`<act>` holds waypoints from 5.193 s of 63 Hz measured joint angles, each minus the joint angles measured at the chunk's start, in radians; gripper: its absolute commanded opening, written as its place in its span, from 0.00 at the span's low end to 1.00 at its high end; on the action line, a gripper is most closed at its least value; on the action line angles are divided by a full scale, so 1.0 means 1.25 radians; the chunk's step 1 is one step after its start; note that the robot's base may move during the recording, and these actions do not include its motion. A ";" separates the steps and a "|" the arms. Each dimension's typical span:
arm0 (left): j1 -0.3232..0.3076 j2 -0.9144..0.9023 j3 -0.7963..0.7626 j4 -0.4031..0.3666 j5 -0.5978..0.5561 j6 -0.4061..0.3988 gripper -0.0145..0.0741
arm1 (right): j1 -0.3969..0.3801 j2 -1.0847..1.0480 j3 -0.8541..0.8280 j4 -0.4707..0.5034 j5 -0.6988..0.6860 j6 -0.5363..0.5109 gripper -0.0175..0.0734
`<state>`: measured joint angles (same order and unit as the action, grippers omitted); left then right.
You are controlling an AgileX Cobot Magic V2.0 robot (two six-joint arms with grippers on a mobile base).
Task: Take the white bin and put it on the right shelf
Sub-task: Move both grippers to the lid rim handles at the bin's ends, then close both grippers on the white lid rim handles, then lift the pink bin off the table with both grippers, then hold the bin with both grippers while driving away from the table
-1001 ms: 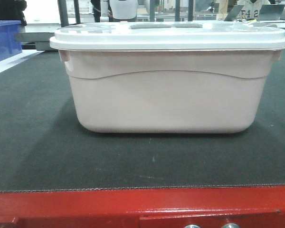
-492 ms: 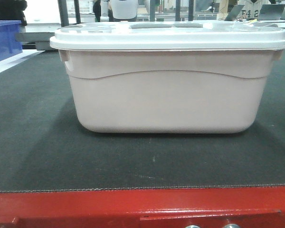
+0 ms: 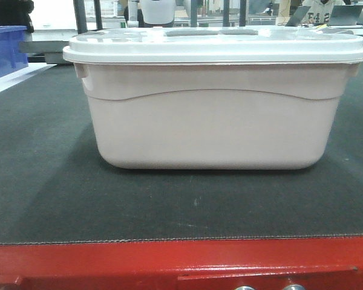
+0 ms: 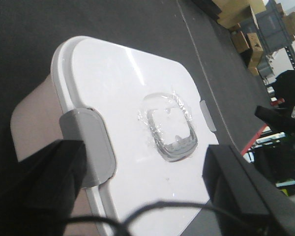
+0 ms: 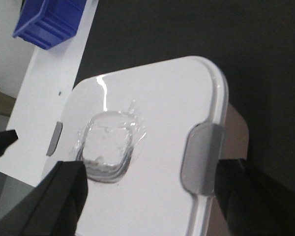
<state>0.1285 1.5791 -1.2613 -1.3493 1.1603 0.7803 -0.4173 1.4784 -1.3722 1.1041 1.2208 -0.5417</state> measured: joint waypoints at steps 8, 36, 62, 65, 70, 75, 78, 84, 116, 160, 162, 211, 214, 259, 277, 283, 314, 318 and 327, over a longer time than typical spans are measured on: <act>0.000 0.062 0.000 -0.025 0.024 0.025 0.61 | -0.020 0.092 0.013 0.071 -0.007 -0.069 0.89; -0.012 0.192 -0.005 -0.090 0.021 0.047 0.61 | 0.026 0.246 0.095 0.184 -0.030 -0.199 0.89; -0.069 0.217 -0.005 -0.110 0.017 0.050 0.61 | 0.109 0.259 0.095 0.196 -0.030 -0.222 0.89; -0.074 0.217 -0.005 -0.116 0.017 0.050 0.61 | 0.112 0.260 0.095 0.196 -0.030 -0.222 0.89; -0.085 0.217 -0.005 -0.121 0.017 0.051 0.61 | 0.114 0.260 0.095 0.196 -0.030 -0.222 0.89; -0.092 0.217 -0.005 -0.121 0.017 0.051 0.61 | 0.115 0.260 0.095 0.196 -0.030 -0.222 0.89; -0.096 0.217 -0.005 -0.121 0.017 0.051 0.61 | 0.115 0.260 0.095 0.196 -0.030 -0.222 0.89; -0.100 0.217 -0.005 -0.123 0.017 0.051 0.61 | 0.115 0.260 0.095 0.196 -0.030 -0.223 0.85; -0.108 0.219 -0.005 -0.151 -0.008 0.040 0.04 | 0.112 0.262 0.095 0.196 -0.039 -0.227 0.26; -0.126 0.099 -0.170 -0.154 -0.032 0.024 0.03 | 0.105 0.081 0.095 0.322 -0.102 -0.238 0.26; -0.126 0.087 -0.180 -0.152 -0.034 0.018 0.03 | 0.105 0.068 0.095 0.332 -0.105 -0.238 0.26; -0.142 -0.096 -0.295 -0.122 -0.094 -0.036 0.03 | 0.144 -0.055 0.103 0.395 -0.164 -0.242 0.26; -0.142 -0.096 -0.295 -0.121 -0.094 -0.036 0.03 | 0.144 -0.055 0.103 0.394 -0.164 -0.242 0.26; -0.144 -0.096 -0.295 -0.121 -0.091 -0.036 0.03 | 0.144 -0.055 0.103 0.391 -0.170 -0.246 0.26; -0.144 -0.096 -0.295 -0.121 -0.090 -0.036 0.03 | 0.144 -0.055 0.103 0.387 -0.170 -0.246 0.26; -0.144 -0.096 -0.295 -0.121 -0.090 -0.036 0.03 | 0.144 -0.055 0.103 0.387 -0.170 -0.246 0.26; -0.144 -0.096 -0.295 -0.121 -0.090 -0.036 0.03 | 0.144 -0.055 0.103 0.386 -0.171 -0.246 0.26; -0.144 -0.096 -0.295 -0.121 -0.089 -0.036 0.03 | 0.144 -0.055 0.103 0.386 -0.171 -0.246 0.26; -0.144 -0.096 -0.295 -0.121 -0.089 -0.036 0.03 | 0.144 -0.055 0.103 0.386 -0.171 -0.246 0.26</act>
<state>-0.0513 1.4597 -1.6297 -1.5008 1.0486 0.7350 -0.2373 1.4099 -1.2437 1.5863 1.0069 -0.8495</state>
